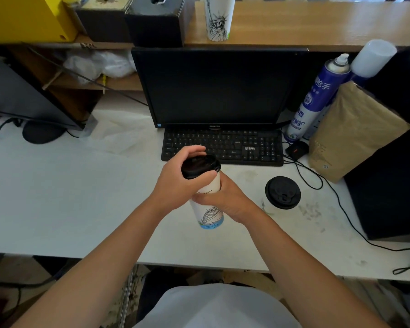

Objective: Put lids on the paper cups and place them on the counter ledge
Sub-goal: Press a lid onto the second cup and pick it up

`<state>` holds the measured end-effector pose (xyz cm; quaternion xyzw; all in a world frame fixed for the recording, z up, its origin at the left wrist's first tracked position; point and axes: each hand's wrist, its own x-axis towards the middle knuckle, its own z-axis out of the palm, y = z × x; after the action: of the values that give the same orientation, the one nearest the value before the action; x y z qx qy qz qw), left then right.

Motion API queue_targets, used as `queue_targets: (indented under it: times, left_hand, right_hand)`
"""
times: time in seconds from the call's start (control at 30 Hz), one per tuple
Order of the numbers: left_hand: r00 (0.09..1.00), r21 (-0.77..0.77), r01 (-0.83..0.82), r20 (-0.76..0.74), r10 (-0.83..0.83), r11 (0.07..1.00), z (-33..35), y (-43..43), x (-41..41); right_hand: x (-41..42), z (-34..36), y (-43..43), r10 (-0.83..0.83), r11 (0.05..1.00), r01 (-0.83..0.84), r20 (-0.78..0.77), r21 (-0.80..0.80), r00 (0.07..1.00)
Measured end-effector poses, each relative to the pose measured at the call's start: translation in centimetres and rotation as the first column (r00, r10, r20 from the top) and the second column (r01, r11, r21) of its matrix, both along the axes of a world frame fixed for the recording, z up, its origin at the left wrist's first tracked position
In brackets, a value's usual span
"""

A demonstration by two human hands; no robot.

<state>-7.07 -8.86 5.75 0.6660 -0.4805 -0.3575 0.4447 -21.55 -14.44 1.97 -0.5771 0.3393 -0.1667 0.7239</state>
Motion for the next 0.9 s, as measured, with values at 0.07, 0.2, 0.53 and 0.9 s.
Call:
queue_targets:
  times: [0.07,0.2,0.53,0.9]
  left_hand:
    - [0.999,-0.019,0.031,-0.003,-0.031,0.999,-0.4,0.0,0.3]
    - [0.962,0.053,-0.14,-0.231,0.149,0.989,-2.8,-0.1,1.2]
    - [0.875,0.525,-0.296,0.485,0.006,0.798,-16.6,4.4,5.3]
    - [0.676,0.525,-0.346,0.714,-0.181,0.778,-22.8,7.4,5.0]
  right_hand:
    - [-0.3,0.1,-0.3,-0.008,1.0,0.008,-0.021,-0.007,1.0]
    - [-1.1,0.3,-1.1,-0.047,0.999,0.047,-0.081,-0.007,0.996]
    - [-1.2,-0.2,-2.0,-0.064,0.997,0.056,-0.206,-0.045,0.976]
    - [0.0,-2.1,-2.5,-0.057,0.996,0.031,-0.331,-0.082,0.942]
